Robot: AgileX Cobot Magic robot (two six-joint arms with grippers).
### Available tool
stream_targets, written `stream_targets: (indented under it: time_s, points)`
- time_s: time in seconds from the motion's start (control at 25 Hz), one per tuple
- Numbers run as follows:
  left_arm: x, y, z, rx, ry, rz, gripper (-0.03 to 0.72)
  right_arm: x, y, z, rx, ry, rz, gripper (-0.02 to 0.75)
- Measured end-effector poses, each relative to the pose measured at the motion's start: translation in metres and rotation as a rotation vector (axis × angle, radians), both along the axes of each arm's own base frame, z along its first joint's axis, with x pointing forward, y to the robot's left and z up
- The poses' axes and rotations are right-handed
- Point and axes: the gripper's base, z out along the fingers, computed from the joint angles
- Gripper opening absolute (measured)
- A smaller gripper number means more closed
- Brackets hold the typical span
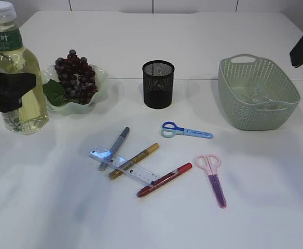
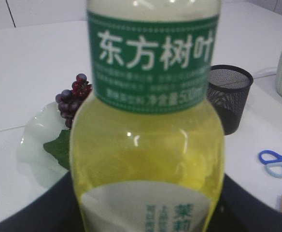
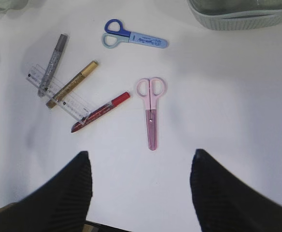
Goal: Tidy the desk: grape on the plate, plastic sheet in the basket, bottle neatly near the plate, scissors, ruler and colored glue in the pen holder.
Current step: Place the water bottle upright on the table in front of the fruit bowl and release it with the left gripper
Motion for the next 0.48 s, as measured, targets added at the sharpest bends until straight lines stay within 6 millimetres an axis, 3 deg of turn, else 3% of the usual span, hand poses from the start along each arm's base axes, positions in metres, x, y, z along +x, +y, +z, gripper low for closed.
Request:
stream_targets:
  time_s: [0.48]
  points:
    - [0.041, 0.010, -0.061, 0.025, -0.055, 0.190, 0.408, 0.000, 0.000, 0.000, -0.002, -0.001, 0.004, 0.502]
